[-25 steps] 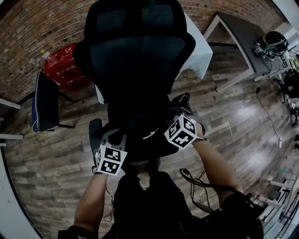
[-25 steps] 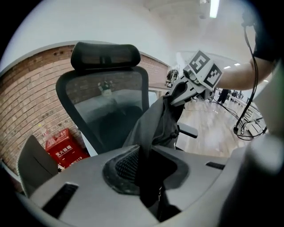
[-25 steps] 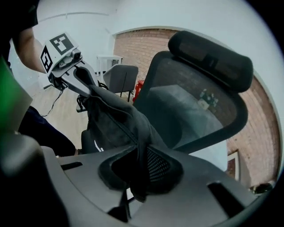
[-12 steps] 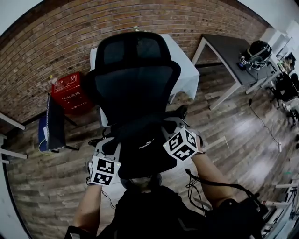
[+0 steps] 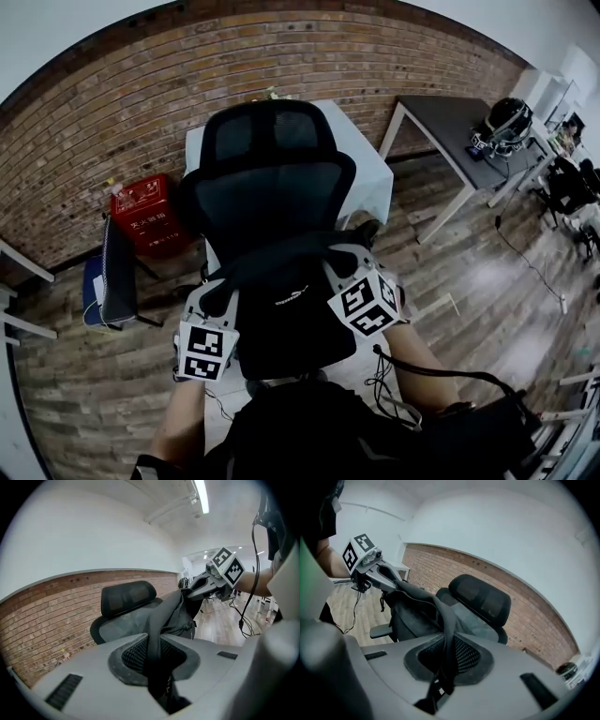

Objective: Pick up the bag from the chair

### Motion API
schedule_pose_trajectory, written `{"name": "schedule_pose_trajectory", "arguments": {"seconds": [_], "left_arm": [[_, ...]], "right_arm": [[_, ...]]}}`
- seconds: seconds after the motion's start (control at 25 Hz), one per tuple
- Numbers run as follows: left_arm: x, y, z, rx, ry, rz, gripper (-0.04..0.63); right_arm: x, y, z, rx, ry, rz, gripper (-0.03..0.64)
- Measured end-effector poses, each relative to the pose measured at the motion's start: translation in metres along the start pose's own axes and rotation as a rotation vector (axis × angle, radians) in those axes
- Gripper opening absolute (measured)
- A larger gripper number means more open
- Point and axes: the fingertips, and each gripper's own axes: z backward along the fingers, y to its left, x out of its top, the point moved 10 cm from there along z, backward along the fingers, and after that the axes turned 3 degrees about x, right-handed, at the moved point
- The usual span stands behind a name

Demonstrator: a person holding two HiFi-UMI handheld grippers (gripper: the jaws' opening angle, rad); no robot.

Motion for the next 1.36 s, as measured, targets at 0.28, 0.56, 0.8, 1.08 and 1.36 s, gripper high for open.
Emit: {"name": "schedule_pose_trajectory", "arguments": {"seconds": [0.28, 0.56, 0.8, 1.08, 1.36], "left_arm": [[0.02, 0.005, 0.009, 0.015, -0.066, 0.004, 0.067], [0.031, 0.006, 0.014, 0.026, -0.1, 0.0, 0.067], [0.029, 0.004, 0.017, 0.031, -0.104, -0.004, 0.067], [0.032, 0.001, 0.024, 0.038, -0.11, -0.011, 0.067], [0.031, 0.0, 0.027, 0.041, -0.106, -0.011, 0.067]], "right_arm": [[0.013, -0.005, 0.016, -0.072, -0.063, -0.013, 0.044], [0.02, -0.008, 0.025, -0.104, -0.096, -0.013, 0.044], [0.018, -0.005, 0.028, -0.106, -0.101, -0.016, 0.044], [0.018, -0.002, 0.033, -0.11, -0.102, -0.02, 0.044], [0.019, -0.001, 0.034, -0.106, -0.102, -0.015, 0.044]]}}
